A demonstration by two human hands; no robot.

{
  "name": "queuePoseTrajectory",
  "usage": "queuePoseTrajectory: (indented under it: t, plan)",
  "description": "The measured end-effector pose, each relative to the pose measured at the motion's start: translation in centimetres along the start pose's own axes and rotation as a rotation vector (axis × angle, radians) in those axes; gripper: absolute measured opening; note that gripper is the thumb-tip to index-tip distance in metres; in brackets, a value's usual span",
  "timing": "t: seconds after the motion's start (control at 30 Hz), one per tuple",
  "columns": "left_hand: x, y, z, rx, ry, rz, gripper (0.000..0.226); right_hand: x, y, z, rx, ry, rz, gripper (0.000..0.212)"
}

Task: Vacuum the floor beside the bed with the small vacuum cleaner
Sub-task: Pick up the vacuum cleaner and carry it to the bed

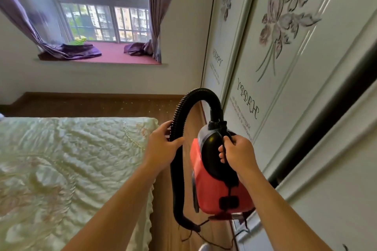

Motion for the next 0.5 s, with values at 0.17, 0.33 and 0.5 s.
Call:
queuePoseTrajectory:
  t: [0.17, 0.33, 0.5]
  plan:
    - [-3.5, -1.5, 8.2, 0.000, 0.023, 0.008, 0.043, -3.2, -0.1, 9.1, 0.000, -0.037, 0.022, 0.021]
    - [-6.8, -2.1, 16.9, 0.020, 0.071, -0.004, 0.045, -6.5, -1.4, 19.0, -0.013, -0.091, 0.026, 0.021]
    - [-8.0, -2.8, 24.5, 0.039, 0.116, -0.020, 0.046, -10.2, -3.7, 27.2, 0.015, -0.125, 0.000, 0.022]
Point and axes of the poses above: each hand's wrist, its own z-axis towards the middle knuckle, its own x-axis out of the back of the hand, y = z × x, the point moved 2 cm from there along z, towards the middle knuckle, and after that the axes turned 7 degrees about y, right-handed, at the moved point
